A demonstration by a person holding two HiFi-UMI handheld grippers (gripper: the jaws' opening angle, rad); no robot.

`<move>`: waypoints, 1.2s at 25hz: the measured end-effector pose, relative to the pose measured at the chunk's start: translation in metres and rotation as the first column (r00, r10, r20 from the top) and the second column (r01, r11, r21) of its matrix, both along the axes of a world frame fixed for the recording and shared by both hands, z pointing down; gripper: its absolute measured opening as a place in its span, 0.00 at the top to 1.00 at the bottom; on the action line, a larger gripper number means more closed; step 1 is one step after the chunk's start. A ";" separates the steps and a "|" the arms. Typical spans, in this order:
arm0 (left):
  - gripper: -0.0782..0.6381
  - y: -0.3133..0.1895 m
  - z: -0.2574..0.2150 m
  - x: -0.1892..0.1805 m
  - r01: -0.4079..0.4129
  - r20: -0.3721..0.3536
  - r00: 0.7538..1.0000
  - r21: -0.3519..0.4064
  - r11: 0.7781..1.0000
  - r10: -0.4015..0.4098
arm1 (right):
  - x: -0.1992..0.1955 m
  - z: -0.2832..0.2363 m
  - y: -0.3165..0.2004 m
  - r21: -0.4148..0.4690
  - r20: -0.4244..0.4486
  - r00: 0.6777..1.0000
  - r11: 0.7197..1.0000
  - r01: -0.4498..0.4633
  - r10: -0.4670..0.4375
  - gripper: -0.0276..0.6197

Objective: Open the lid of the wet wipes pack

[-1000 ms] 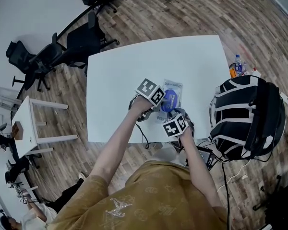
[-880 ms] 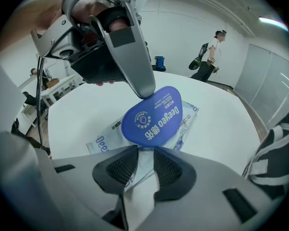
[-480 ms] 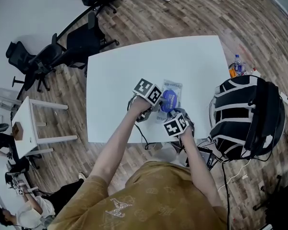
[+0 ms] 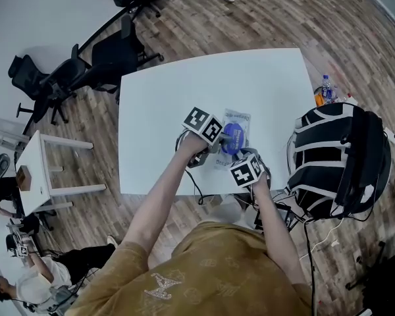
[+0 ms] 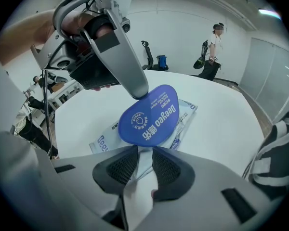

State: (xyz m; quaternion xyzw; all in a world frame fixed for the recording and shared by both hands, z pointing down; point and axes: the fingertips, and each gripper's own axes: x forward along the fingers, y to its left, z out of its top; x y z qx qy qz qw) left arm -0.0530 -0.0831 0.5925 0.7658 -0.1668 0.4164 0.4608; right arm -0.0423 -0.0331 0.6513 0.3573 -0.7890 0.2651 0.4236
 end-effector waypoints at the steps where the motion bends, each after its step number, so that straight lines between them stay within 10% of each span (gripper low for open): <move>1: 0.87 0.001 0.000 0.002 -0.001 -0.005 1.000 -0.003 1.000 0.001 | 0.001 -0.001 0.002 -0.003 0.003 1.000 1.000 -0.003 0.003 0.82; 30: 0.87 0.011 -0.010 0.039 -0.018 -0.113 0.993 0.026 0.999 0.021 | 0.029 -0.068 0.001 0.112 0.121 0.991 0.992 -0.063 0.049 0.82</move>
